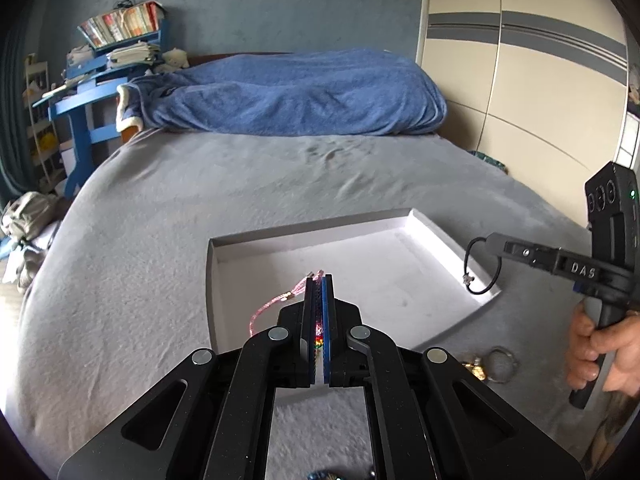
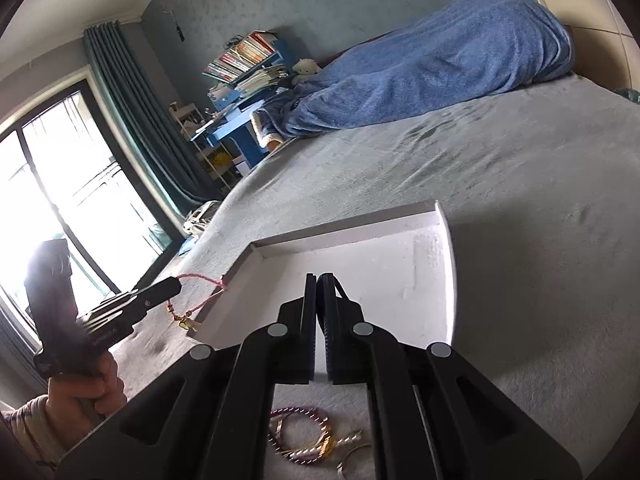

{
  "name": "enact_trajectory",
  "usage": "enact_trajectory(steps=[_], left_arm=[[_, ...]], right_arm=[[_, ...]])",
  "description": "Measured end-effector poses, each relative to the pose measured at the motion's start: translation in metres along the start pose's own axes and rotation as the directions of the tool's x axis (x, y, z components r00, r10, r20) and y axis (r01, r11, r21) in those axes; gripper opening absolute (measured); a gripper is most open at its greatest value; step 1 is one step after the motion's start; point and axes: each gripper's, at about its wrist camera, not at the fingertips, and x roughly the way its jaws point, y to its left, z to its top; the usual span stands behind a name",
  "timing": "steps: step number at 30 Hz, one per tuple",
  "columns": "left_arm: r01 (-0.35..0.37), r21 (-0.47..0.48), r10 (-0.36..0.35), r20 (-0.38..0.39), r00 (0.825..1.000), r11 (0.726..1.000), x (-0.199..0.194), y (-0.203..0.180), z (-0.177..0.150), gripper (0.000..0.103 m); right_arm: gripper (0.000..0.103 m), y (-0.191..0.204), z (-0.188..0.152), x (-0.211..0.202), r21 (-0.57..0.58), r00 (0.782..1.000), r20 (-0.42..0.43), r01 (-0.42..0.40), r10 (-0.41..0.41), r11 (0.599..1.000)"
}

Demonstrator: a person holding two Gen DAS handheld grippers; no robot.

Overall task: Organize jewelry
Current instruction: 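Carry both items into the grey tray and open both tools to release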

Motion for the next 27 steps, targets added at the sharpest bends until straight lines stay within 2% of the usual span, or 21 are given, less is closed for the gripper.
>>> enact_trajectory(steps=[6,12,13,16,18,20,25,27], left_arm=[[-0.035,0.02,0.036,-0.051,0.998,0.999,0.023,0.003,-0.013,0.003],[-0.043,-0.003,0.042,-0.128,0.991,0.999,0.038,0.01,-0.026,0.003],[-0.043,-0.012,0.041,-0.136,0.99,0.999,0.039,0.011,-0.027,0.009],[-0.04,-0.034,0.035,-0.13,0.991,0.999,0.036,0.013,-0.03,0.036],[-0.038,-0.043,0.032,-0.117,0.993,0.998,0.031,0.013,-0.03,0.045],[-0.034,-0.061,0.028,-0.098,0.995,0.998,0.024,0.013,-0.031,0.065],[-0.046,-0.076,0.043,-0.051,0.998,0.996,0.002,0.012,-0.035,0.08],[-0.054,-0.081,0.051,-0.037,0.998,0.995,-0.007,0.012,-0.037,0.082]], right_arm=[[0.003,0.004,-0.007,0.024,-0.155,0.984,-0.028,0.171,-0.177,0.973],[0.003,0.008,-0.026,0.049,-0.241,0.962,-0.109,0.218,-0.25,0.946],[0.003,0.007,-0.029,0.05,-0.244,0.961,-0.116,0.217,-0.251,0.945],[0.011,0.005,-0.031,0.049,-0.228,0.964,-0.122,0.206,-0.238,0.952],[0.035,0.004,-0.031,0.042,-0.207,0.97,-0.103,0.197,-0.222,0.958],[0.046,0.004,-0.031,0.034,-0.19,0.974,-0.083,0.191,-0.209,0.963],[0.055,0.005,-0.034,0.016,-0.173,0.976,-0.055,0.198,-0.21,0.965],[0.062,0.006,-0.038,0.009,-0.179,0.973,-0.048,0.212,-0.224,0.961]])
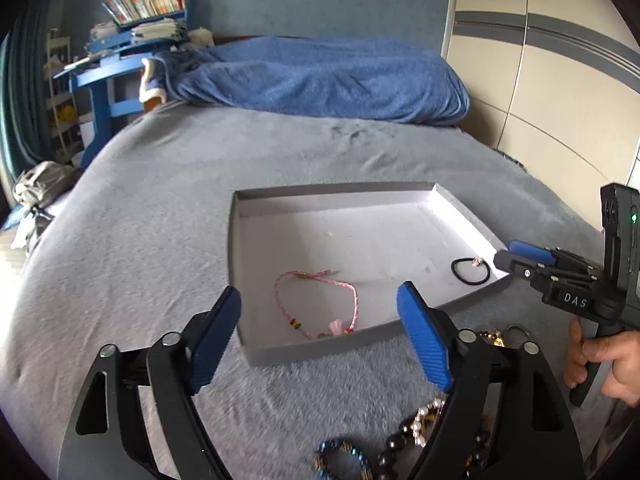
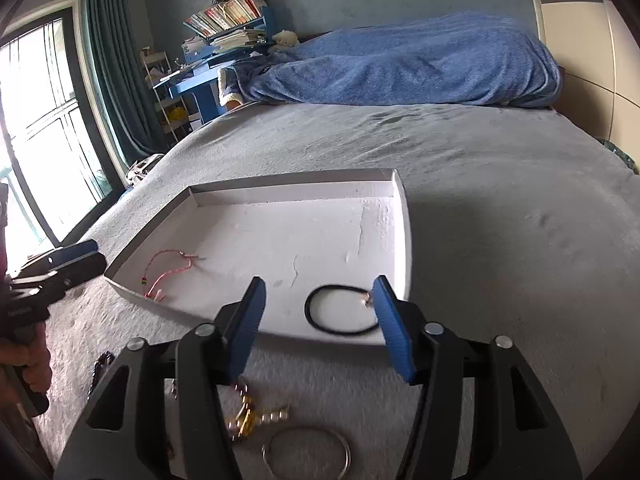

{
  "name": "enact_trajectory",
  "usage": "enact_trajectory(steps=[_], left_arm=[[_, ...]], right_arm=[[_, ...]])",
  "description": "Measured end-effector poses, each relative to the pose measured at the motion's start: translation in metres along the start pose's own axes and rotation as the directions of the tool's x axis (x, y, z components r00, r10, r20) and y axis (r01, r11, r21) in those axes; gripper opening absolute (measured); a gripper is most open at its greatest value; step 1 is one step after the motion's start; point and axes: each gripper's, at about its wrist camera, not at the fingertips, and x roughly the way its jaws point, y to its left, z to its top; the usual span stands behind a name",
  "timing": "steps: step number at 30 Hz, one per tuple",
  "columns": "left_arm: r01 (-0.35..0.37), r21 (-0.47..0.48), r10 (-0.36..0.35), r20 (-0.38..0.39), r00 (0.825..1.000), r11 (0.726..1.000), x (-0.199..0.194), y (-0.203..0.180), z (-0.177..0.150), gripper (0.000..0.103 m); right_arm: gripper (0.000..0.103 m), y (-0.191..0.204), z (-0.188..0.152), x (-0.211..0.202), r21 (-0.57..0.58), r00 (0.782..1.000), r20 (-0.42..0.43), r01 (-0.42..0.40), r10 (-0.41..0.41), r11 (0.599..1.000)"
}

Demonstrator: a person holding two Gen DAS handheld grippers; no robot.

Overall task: Organize jewelry
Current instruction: 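Carry both items into the grey tray and open both tools to release, then grasp the pearl bangle with the left tool while the right tool grasps the silver bangle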

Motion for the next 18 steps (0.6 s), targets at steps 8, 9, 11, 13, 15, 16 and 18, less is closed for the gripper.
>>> enact_trajectory(steps=[8,9,11,13,15,16,18], left_arm=[[0.0,-0.058,0.0,-0.003,1.0,0.998,-0.027,0.0,-0.023,0.086],[0.003,-0.056,-0.003,-0.003,1.0,0.998,-0.03,-0.002,-0.026,0.086],[0.015,-0.044,-0.015,-0.005,1.0,0.999,-0.034,-0.007,-0.032,0.086],[0.026,-0.024,-0.026,-0.013,1.0,0.999,-0.036,-0.013,-0.04,0.086],[0.044,-0.01,-0.044,-0.029,0.999,0.999,-0.035,-0.02,-0.047,0.086],[0.053,0.0,-0.053,-0.036,0.998,0.999,-0.034,-0.023,-0.049,0.086],[0.054,0.034,-0.053,-0.033,0.998,0.998,-0.035,-0.033,-0.053,0.086]], right_arm=[[0.074,-0.003,-0.02,-0.023,0.045,1.0,0.002,0.017,-0.017,0.999],[0.075,-0.003,-0.024,-0.027,0.049,1.0,0.002,0.019,-0.02,0.999],[0.078,-0.004,-0.029,-0.031,0.055,1.0,-0.003,0.028,-0.028,0.998],[0.078,-0.006,-0.035,-0.036,0.065,0.999,-0.011,0.037,-0.036,0.997],[0.08,-0.009,-0.042,-0.039,0.075,0.999,-0.016,0.044,-0.043,0.996],[0.08,-0.01,-0.045,-0.04,0.082,0.999,-0.021,0.049,-0.048,0.995],[0.081,-0.012,-0.049,-0.042,0.092,0.998,-0.029,0.054,-0.051,0.994]])
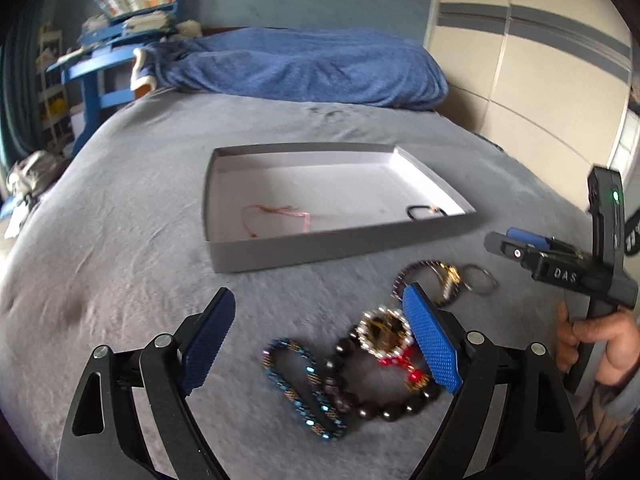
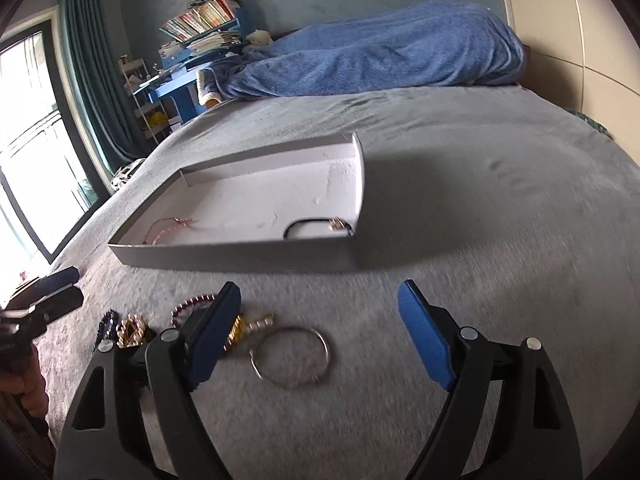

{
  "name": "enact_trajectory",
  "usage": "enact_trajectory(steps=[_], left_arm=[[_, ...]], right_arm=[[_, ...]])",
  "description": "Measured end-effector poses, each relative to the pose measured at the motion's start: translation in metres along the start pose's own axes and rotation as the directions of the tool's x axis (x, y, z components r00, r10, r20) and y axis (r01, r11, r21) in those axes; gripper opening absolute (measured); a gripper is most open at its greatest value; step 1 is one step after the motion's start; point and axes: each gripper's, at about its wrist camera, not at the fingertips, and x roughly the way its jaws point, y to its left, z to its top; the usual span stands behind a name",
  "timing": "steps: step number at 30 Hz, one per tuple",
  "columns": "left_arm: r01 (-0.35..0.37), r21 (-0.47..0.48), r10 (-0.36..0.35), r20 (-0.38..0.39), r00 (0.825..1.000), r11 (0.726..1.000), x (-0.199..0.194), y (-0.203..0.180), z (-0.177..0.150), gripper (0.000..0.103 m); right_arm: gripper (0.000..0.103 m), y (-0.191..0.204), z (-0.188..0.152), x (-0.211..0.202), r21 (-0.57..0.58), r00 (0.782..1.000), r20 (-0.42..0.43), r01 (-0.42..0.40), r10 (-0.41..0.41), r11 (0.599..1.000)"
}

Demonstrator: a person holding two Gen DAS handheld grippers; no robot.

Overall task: Organize jewelry
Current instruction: 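Grasp the pearl bangle with the left tool while the right tool grasps the silver bangle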

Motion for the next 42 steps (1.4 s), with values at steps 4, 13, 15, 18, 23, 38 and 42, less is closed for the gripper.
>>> enact_trajectory(steps=[4,13,15,18,23,38,42], left_arm=[[0.03,0.042,-0.03,-0.002,1.0,0.999,0.002,-0.017,-0.003,0.086],[0.042,0.108,-0.033,-0.085,0.996,0.993,0.024,-0.037,-0.014,0.07],[0.045,0.091,-0.034,-0.115,0.993,0.995,0.03,-0.034,-0.015,0.064],[0.05,0.083,-0.038,-0.133,0.99,0.995,0.034,-0.032,-0.015,0.064],[0.052,0.097,-0.036,-0.16,0.987,0.994,0.04,-0.035,-0.017,0.05],[0.036,0.0,-0.036,-0.09,0.995,0.999,0.02,-0.01,-0.005,0.041],[0.037,0.005,-0.036,-0.09,0.995,0.999,0.021,-0.013,-0.005,0.041]], right_arm=[[0.081,0.0,-0.006,-0.002,0.006,1.0,-0.006,0.009,-0.009,1.0],[0.082,0.01,-0.011,0.001,-0.033,0.999,-0.032,0.01,-0.011,0.999],[0.084,0.01,-0.011,0.002,-0.031,0.999,-0.039,0.011,-0.012,0.999],[0.084,0.008,-0.012,0.003,-0.025,0.999,-0.044,0.011,-0.012,1.0],[0.084,0.011,-0.013,0.006,-0.037,0.997,-0.071,0.01,-0.012,0.999],[0.084,0.021,-0.022,0.025,-0.079,0.984,-0.175,0.02,-0.033,0.997],[0.084,0.023,-0.023,0.032,-0.092,0.978,-0.198,0.039,-0.057,0.995]])
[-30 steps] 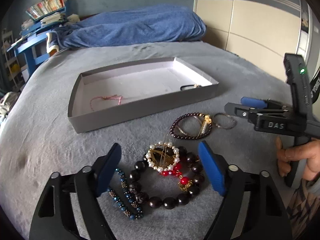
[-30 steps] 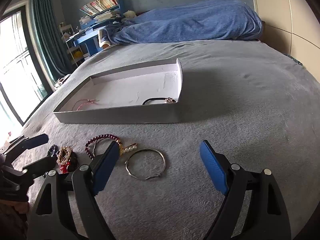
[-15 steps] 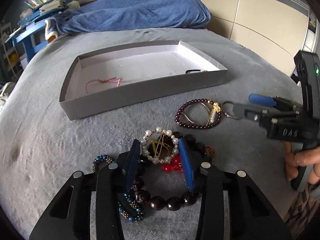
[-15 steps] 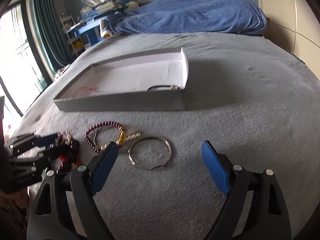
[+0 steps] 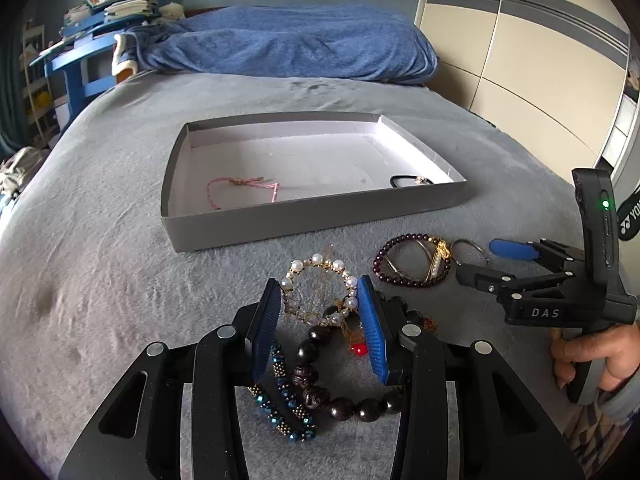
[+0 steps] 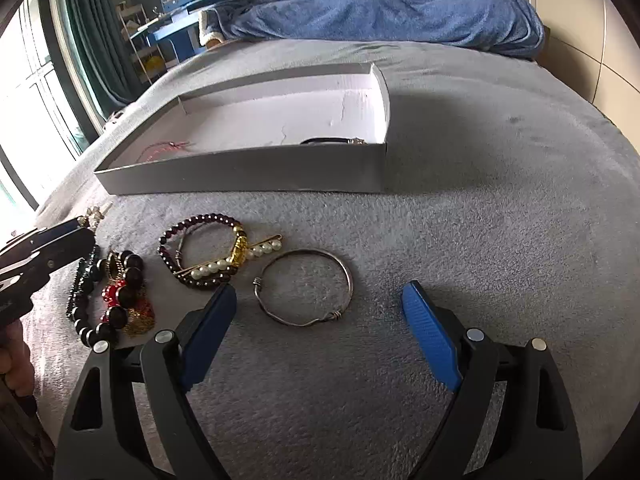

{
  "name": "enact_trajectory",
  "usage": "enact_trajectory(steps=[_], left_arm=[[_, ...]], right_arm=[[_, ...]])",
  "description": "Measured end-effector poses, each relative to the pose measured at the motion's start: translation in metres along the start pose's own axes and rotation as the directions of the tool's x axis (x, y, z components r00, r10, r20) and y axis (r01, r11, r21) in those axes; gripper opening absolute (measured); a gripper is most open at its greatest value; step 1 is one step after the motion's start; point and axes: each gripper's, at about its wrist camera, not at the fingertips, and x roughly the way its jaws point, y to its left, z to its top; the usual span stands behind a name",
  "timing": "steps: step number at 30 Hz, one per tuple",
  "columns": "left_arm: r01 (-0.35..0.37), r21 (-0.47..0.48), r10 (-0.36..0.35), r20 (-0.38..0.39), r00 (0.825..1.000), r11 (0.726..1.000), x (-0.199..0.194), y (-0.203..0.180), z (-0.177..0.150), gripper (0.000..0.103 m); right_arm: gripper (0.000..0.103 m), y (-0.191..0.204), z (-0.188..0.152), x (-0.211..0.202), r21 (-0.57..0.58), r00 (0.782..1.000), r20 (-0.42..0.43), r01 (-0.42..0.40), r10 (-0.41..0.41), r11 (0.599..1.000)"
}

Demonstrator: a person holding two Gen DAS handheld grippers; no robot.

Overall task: Organize jewelry
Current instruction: 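Grasp the pearl bangle with the left tool while the right tool grasps the silver bangle, then carry both bangles over the grey tray with both tools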

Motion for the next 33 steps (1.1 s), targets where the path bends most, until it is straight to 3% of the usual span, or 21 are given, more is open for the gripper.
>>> enact_trajectory(steps=[4,8,24,33], left_arm=[[0.005,0.01,-0.005,0.001,1.0,1.0,0.0,-0.003,-0.001,0.041],[0.004,0.013,-0.004,0.001,1.0,1.0,0.001,-0.004,-0.001,0.041],[0.011,-0.014,-0.01,0.04,0.999,1.0,-0.007,0.002,0.005,0.041],[0.006,-0.02,-0.005,0.062,0.998,1.0,-0.01,0.013,0.023,0.041]], right_arm=[[0.081,0.001,0.001,0.003,-0.013,1.0,-0.007,0.022,-0.022,1.0],[0.05,-0.002,0.003,0.0,-0.001,1.0,0.011,0.026,-0.026,1.0],[0.05,0.0,0.001,-0.021,-0.016,0.994,0.106,-0.017,0.019,1.0],[0.05,0.004,0.017,-0.033,-0.037,0.985,0.166,-0.03,0.036,0.999]])
